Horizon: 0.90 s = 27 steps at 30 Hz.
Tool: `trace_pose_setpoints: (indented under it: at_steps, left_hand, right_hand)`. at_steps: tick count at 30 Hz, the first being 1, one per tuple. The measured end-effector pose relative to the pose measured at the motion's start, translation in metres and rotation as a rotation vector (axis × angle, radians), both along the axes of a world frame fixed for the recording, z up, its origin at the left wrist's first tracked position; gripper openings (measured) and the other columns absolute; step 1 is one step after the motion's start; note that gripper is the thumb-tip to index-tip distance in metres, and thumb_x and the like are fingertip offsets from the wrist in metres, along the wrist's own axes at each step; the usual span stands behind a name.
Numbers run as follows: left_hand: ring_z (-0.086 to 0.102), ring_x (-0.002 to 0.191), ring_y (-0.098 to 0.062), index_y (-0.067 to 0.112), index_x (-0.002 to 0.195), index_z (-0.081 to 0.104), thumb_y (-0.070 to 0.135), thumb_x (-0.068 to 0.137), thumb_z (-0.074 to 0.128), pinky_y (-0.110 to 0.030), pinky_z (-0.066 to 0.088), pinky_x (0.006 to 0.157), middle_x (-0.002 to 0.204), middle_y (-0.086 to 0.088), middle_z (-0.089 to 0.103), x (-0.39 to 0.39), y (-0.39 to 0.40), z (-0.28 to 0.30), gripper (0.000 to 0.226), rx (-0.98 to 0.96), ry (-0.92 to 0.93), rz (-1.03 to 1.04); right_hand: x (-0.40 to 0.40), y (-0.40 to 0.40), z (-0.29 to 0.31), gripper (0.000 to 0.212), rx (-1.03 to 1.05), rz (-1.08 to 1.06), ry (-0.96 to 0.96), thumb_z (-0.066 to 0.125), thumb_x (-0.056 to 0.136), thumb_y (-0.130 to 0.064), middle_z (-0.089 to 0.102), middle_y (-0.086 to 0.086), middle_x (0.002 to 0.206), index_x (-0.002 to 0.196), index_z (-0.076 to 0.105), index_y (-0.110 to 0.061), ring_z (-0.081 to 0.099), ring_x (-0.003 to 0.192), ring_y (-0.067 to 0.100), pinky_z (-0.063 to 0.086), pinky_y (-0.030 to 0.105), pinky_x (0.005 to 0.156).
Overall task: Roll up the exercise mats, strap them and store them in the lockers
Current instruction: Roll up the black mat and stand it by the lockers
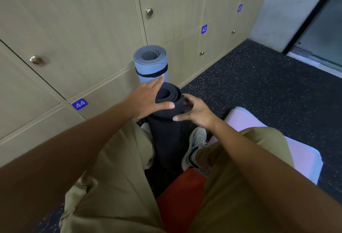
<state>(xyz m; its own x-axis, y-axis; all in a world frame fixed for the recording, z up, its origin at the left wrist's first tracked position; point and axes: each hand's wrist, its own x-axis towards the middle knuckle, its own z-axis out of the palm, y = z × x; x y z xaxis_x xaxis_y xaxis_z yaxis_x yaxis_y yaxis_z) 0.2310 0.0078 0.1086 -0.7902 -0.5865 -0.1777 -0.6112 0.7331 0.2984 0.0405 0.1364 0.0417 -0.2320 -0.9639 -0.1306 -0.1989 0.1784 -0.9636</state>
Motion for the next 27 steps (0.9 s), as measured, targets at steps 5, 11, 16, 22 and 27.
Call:
trace_pose_setpoints:
  at_steps: [5,11,16,22,27]
  left_hand:
    - [0.007,0.158,-0.024,0.023,0.164,-0.011,0.093,0.063,0.055,-0.048,0.019,0.125,0.173,0.002,-0.003,0.006,-0.022,0.004,0.139,0.067,-0.011,0.078]
    - [0.041,0.143,-0.024,0.027,0.16,0.022,0.08,0.063,0.079,-0.047,0.04,0.115,0.162,0.001,0.033,0.024,-0.043,0.001,0.125,0.101,0.07,0.212]
    - [0.061,0.111,-0.022,0.027,0.132,0.058,0.067,0.063,0.083,-0.041,0.051,0.093,0.125,0.006,0.063,0.06,-0.054,0.012,0.084,0.04,0.155,0.383]
    - [0.062,0.098,-0.023,0.025,0.124,0.061,0.068,0.065,0.082,-0.041,0.054,0.082,0.115,0.001,0.065,0.092,-0.079,0.034,0.076,-0.059,0.096,0.462]
    - [0.061,0.097,-0.023,0.024,0.124,0.059,0.078,0.057,0.076,-0.042,0.056,0.082,0.117,0.0,0.064,0.099,-0.103,0.035,0.088,-0.113,0.033,0.475]
  right_hand:
    - [-0.037,0.0,0.01,0.061,-0.05,-0.151,0.13,0.086,0.079,-0.01,0.065,0.0,0.125,0.135,0.061,-0.016,0.065,0.113,0.014,0.056,0.032,0.099]
    - [-0.054,0.007,0.004,0.029,0.002,-0.118,0.235,0.077,0.09,-0.015,0.073,-0.003,0.102,0.118,0.07,-0.017,0.068,0.096,0.01,0.053,0.028,0.092]
    - [-0.048,0.007,-0.003,0.028,0.011,-0.105,0.241,0.073,0.093,-0.013,0.072,-0.001,0.1,0.12,0.068,-0.011,0.067,0.096,0.012,0.051,0.018,0.085]
    - [-0.043,-0.001,-0.013,0.025,0.041,-0.1,0.238,0.073,0.094,-0.015,0.071,0.002,0.1,0.117,0.07,-0.01,0.065,0.094,0.016,0.05,0.02,0.08]
    - [-0.024,-0.023,-0.023,0.02,0.074,-0.001,0.343,0.072,0.094,-0.018,0.07,-0.007,0.094,0.114,0.07,-0.015,0.066,0.093,0.013,0.052,0.023,0.082]
